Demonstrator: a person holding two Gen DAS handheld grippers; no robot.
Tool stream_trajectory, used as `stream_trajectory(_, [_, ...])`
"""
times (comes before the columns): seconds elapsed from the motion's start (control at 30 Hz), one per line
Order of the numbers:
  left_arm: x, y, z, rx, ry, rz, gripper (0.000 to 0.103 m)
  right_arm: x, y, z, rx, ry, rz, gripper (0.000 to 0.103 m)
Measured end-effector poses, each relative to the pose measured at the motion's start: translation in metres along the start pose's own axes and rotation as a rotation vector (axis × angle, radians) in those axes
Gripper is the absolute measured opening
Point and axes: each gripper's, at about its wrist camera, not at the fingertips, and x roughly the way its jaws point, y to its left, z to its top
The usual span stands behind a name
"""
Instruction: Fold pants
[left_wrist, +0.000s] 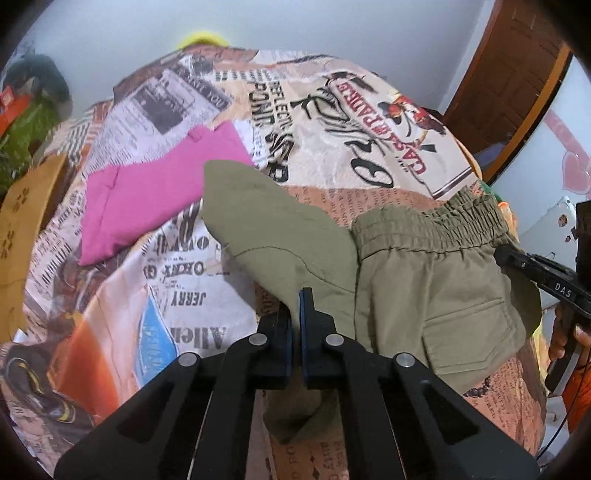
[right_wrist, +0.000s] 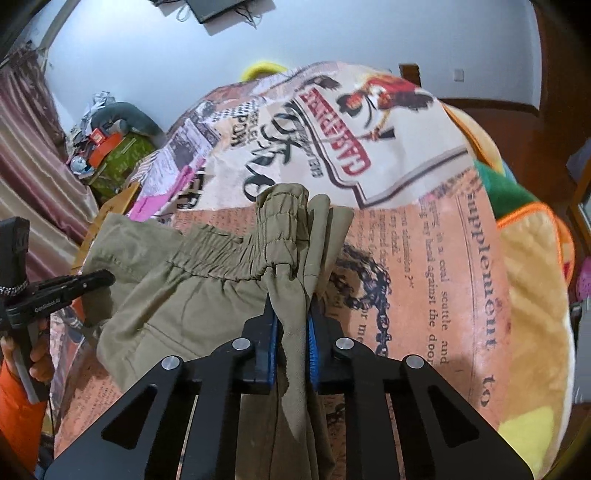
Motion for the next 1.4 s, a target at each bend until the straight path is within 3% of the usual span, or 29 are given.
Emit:
stream_trajectory(0.37, [-0.056, 0.005, 0.007, 0.011, -0.109, 0.028, 0.002, -0.030, 0.045, 0.025, -0.095, -0.087, 0.009, 0.010])
stream_trajectory(0.73, [-0.097, 0.069, 0.033, -0.068, -0.201, 0.098, 0.002, -0.018, 0.103, 0.069, -0.175, -0.148, 0.050, 0.010])
stream_trajectory(1.07, [-0.090, 0.140, 0.068, -0.110, -0.237, 0.204, 0.002, 0.034, 0.160, 0.117, -0.219, -0.173, 0.079, 0.010])
stream_trajectory(1.4, [-0.033, 0.196, 0.090, -0.135, -0.216, 0.264, 0.002, 0.103, 0.183, 0.146, -0.225, -0.154, 0.078, 0.010])
